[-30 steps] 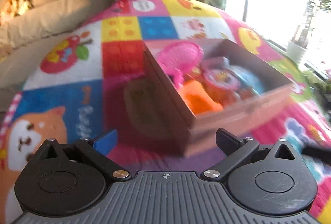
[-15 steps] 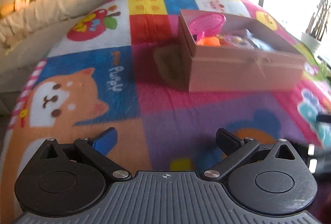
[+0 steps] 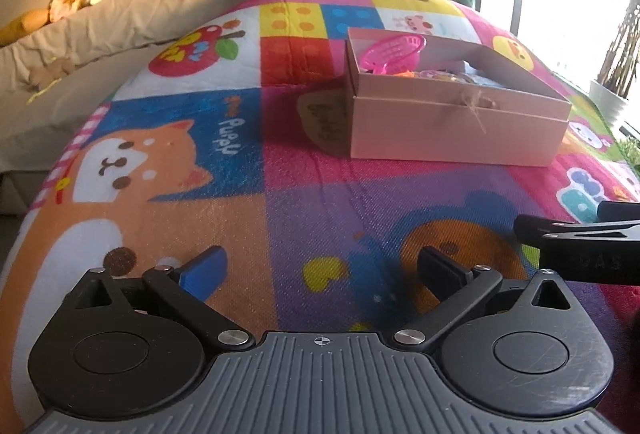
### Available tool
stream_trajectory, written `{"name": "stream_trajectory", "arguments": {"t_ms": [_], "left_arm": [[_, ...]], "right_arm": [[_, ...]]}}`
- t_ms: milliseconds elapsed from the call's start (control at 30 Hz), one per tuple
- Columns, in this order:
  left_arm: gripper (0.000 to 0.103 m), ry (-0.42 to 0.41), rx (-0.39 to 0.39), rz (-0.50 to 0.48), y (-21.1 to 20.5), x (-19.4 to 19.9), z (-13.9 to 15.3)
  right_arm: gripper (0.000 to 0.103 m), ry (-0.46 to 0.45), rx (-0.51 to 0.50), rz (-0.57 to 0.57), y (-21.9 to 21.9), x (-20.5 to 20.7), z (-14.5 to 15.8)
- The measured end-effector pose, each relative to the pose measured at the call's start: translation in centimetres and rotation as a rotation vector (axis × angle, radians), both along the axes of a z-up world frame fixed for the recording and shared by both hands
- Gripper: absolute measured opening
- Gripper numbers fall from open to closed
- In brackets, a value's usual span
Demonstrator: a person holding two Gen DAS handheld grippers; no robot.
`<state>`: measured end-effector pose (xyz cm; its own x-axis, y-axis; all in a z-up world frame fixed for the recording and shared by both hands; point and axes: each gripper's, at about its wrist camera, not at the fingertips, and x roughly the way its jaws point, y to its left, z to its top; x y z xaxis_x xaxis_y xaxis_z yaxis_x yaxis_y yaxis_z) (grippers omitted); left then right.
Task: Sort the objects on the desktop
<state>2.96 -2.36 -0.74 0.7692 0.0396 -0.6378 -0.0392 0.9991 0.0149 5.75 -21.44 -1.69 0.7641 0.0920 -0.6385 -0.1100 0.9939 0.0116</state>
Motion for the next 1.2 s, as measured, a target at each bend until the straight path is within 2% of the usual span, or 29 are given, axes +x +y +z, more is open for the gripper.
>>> {"name": "stream_trajectory", "arguments": {"t_ms": [1200], "left_arm": [[0.103,0.0,-0.004,0.001,-0.06,-0.02,-0.02]], "right_arm": [[0.103,-0.001,-0.005,0.001,0.13,-0.14,0.04]]}}
